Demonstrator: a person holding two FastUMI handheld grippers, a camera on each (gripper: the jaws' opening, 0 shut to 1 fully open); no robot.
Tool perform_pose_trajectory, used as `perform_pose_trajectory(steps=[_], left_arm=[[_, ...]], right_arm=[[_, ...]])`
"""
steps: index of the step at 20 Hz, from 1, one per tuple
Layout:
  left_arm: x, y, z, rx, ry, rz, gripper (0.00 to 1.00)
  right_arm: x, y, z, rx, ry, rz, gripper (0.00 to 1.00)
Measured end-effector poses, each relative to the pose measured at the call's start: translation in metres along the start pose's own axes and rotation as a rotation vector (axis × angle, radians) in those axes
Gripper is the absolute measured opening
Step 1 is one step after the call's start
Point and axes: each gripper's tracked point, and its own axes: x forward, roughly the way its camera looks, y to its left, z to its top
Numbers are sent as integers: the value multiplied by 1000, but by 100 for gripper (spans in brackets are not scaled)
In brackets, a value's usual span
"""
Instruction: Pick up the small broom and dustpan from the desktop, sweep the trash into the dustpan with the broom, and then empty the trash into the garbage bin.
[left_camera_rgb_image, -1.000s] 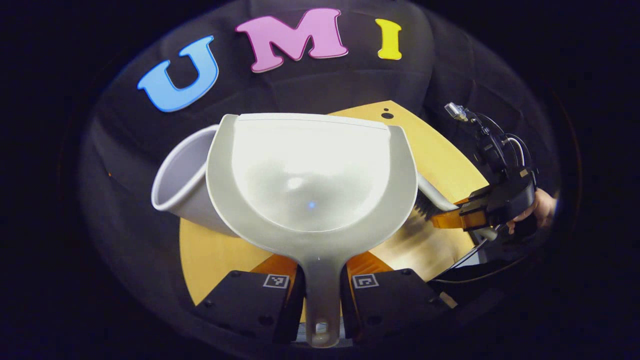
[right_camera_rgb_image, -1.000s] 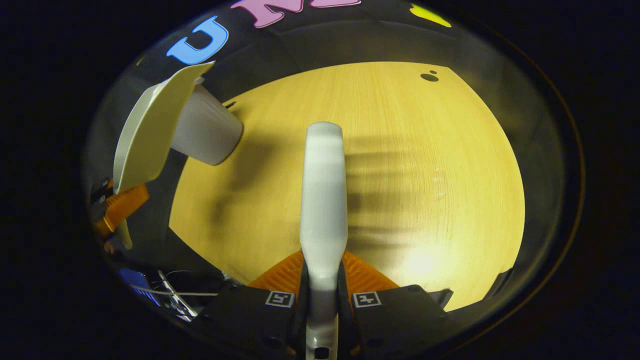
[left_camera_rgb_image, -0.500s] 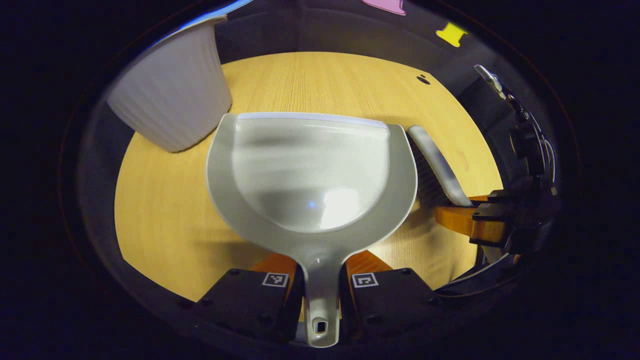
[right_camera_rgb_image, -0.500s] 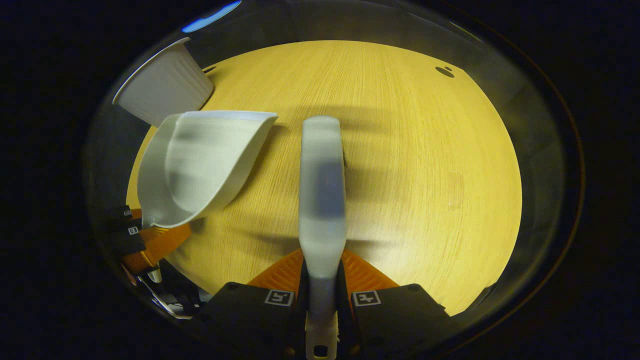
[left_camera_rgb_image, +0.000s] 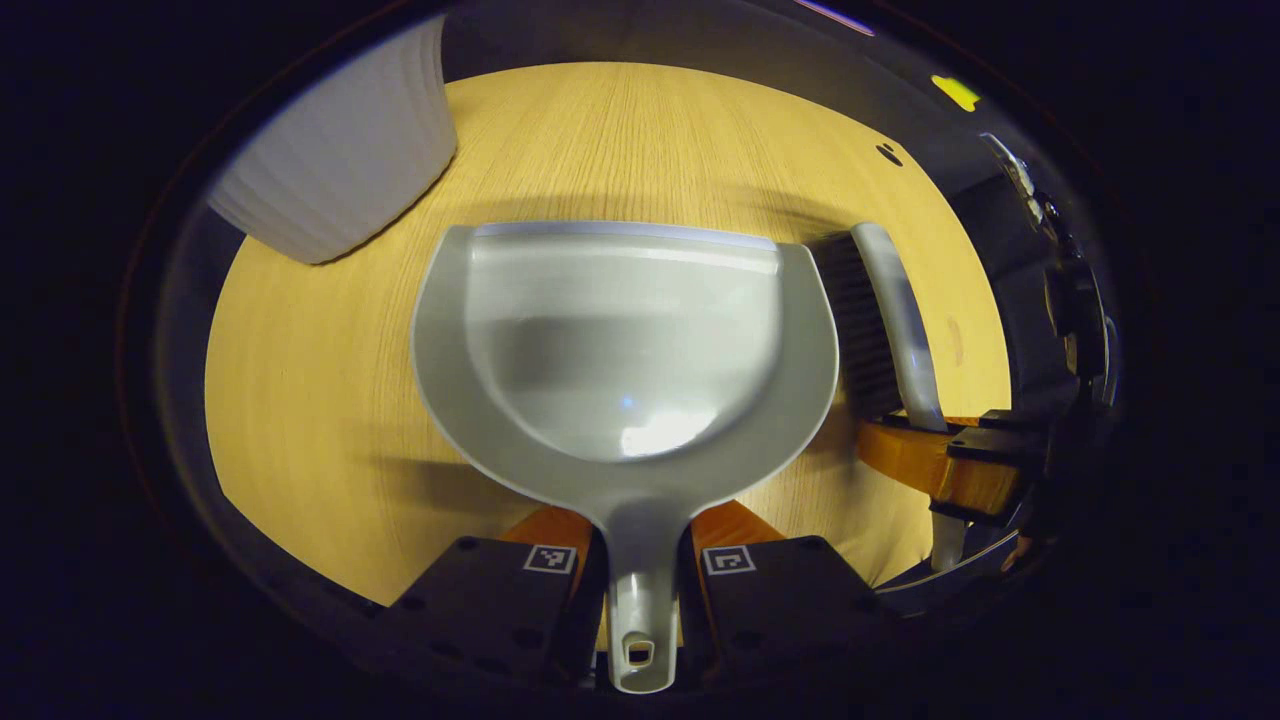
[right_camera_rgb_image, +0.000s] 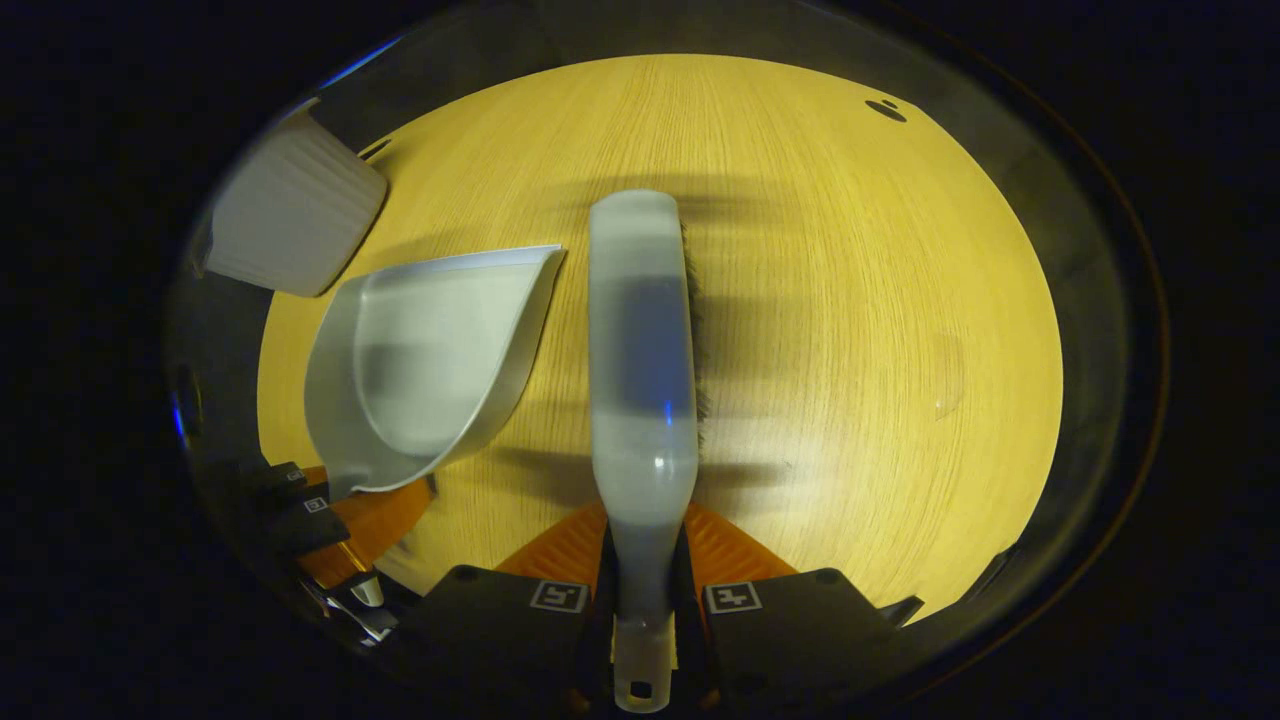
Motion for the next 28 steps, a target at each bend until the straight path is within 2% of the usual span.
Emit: perform_pose_trajectory(steps=[1,2,3,4,6,7,8,9,10,11,12,13,15,17,18,20,21,22,23,25,27,28], left_arm=[[2,-1,1,9,3,4,30],[3,1,2,22,3,18,31],[4,1,4,31,1,25,31],[2,0,4,33,4,25,31],[-3,-5,1,53,18,-6,31],[-8,-6,0,65,24,-13,38],[-13,-5,0,78,16,0,49],[-19,-4,1,87,0,17,75],[-25,-4,1,88,-16,28,82],[-35,-5,2,86,-39,31,82],[-48,-5,1,84,-67,32,82],[-64,-7,-1,83,-96,35,82],[-102,-13,-7,88,-176,31,83],[-154,-18,-4,106,-361,43,82],[-183,-16,1,112,-481,76,83],[-240,-18,12,131,-688,122,82],[-266,-20,17,145,-773,135,82],[-290,-22,20,153,-856,142,82],[-313,-27,22,159,-945,132,82],[-343,-32,8,158,-1119,87,81],[-380,-37,-5,125,-1266,63,81],[-384,-33,-10,104,-1298,57,81]], right_arm=[[0,1,-1,-2,3,-3,28],[-1,0,-3,-6,6,-5,34],[-2,0,-2,-13,4,-2,26],[-4,1,-1,-21,1,2,30],[-10,6,1,-25,-15,21,32],[-17,8,4,-25,-27,28,42],[-23,8,6,-28,-44,31,51],[-30,6,10,-48,-68,25,65],[-39,3,14,-76,-99,9,69],[-49,1,15,-99,-126,1,83],[-62,1,15,-105,-154,8,84],[-77,4,14,-95,-185,25,95],[-116,12,12,-71,-275,63,97],[-163,13,15,-83,-426,52,93],[-194,13,22,-119,-537,18,97],[-262,19,45,-257,-810,-71,96],[-297,29,55,-309,-948,-79,96],[-328,44,66,-338,-1083,-49,96],[-347,54,69,-342,-1163,-1,96],[-376,73,62,-307,-1232,91,96],[-395,76,60,-261,-1277,131,96],[-402,80,62,-242,-1296,141,96]])
